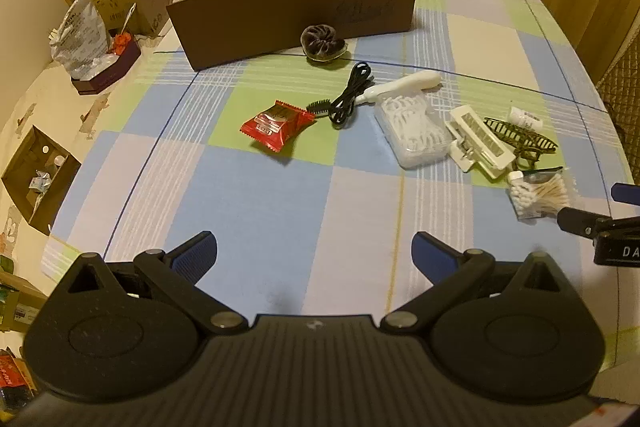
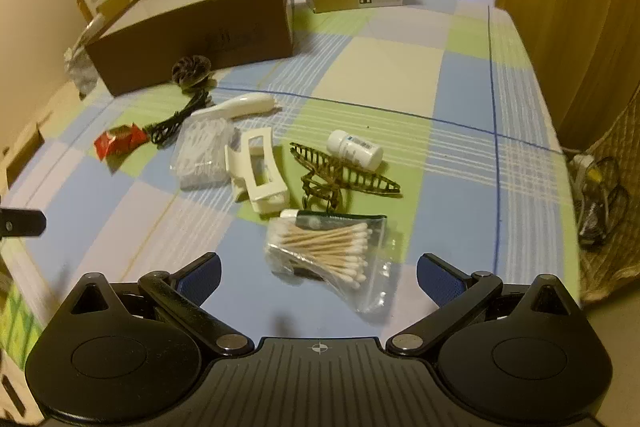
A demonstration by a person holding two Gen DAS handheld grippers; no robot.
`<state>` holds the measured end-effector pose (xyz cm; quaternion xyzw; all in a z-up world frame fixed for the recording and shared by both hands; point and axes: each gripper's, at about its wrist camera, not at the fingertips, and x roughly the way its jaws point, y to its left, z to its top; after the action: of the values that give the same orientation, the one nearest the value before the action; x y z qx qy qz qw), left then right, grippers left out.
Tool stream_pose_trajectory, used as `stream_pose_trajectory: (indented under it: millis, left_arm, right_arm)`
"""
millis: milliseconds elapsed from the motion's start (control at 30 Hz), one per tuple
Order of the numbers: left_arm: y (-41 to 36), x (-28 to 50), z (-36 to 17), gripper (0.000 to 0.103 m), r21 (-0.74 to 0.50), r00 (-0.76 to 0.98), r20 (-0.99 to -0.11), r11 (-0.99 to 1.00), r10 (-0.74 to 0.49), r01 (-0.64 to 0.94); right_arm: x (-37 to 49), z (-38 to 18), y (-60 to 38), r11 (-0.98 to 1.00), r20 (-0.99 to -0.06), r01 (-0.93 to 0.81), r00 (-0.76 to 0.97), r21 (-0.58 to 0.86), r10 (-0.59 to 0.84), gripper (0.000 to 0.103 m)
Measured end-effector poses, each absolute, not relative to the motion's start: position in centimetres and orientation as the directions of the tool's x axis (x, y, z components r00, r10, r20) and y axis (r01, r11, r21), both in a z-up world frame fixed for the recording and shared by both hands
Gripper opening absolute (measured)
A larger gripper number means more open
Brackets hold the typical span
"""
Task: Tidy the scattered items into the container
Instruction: 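Grasp the cotton swab bag with the right tool while the left tool grasps the red candy packet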
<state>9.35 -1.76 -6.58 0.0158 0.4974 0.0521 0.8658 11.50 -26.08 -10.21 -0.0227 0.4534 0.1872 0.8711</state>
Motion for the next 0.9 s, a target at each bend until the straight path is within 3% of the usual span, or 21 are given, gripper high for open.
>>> stream_pose_trajectory:
  millis: [633, 733, 900]
  left_arm:
    - [-0.5, 12.7, -8.6, 0.102, 0.078, 0.493, -0.864, 0.994, 0.108, -0.081]
    - [-0.5, 13.3, -9.0, 0.102, 0.083, 0.488, -0.866, 0.994, 0.110, -0.078]
    - [-1.0, 13.7, -9.7, 0.102, 0.083, 0.478, -0.872, 0.994, 0.107, -0.070]
  right_arm:
    - [13.9, -14.0, -24.8, 0.966, -0.810, -0.228, 0.539, 0.121, 0.229, 0.101]
    - [14.1, -14.5, -25.0, 0.964, -0.820, -0.236, 0.524, 0.120, 0.230, 0.088]
    - [13.9, -14.9, -25.0, 0.960, -0.821, -0.258, 0.522, 0.108, 0.232, 0.079]
